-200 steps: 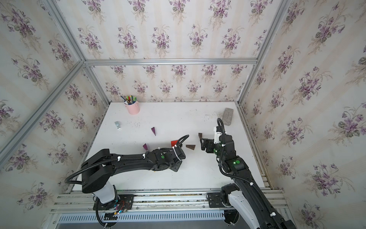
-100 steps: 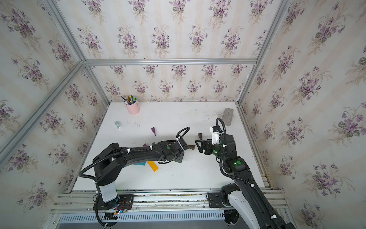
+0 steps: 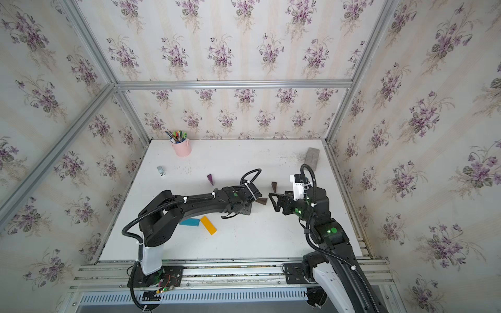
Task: Assemble a small pinwheel with building blocks
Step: Assemble the building block at the center of the board.
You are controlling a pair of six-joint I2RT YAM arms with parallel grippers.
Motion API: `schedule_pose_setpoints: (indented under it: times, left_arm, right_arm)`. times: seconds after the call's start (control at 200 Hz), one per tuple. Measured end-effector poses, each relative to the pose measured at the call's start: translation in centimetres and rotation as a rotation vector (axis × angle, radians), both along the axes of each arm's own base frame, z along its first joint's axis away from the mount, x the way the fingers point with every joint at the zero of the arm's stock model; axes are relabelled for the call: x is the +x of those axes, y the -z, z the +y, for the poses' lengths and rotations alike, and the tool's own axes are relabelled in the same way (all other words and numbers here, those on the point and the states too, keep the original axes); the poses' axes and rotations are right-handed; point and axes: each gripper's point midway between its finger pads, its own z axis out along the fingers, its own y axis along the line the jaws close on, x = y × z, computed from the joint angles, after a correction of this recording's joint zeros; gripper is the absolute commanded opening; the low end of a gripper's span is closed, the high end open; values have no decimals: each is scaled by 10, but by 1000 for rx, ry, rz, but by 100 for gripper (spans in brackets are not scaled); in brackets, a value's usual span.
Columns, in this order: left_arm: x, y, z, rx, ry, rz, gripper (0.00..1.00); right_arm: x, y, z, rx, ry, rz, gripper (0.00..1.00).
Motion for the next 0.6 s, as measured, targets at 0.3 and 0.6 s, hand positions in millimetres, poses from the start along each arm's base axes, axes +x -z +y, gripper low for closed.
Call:
schedule_pose_setpoints:
  times: [0.3,0.6]
  left_arm:
    - [6,7,6,18,-24,16,58]
    - [14,7,4,11,-41,15,58]
  right_arm:
    - [-10,-4,6,24,-48,-22,90]
    - [-11,-2,9,27,-69,-12,90]
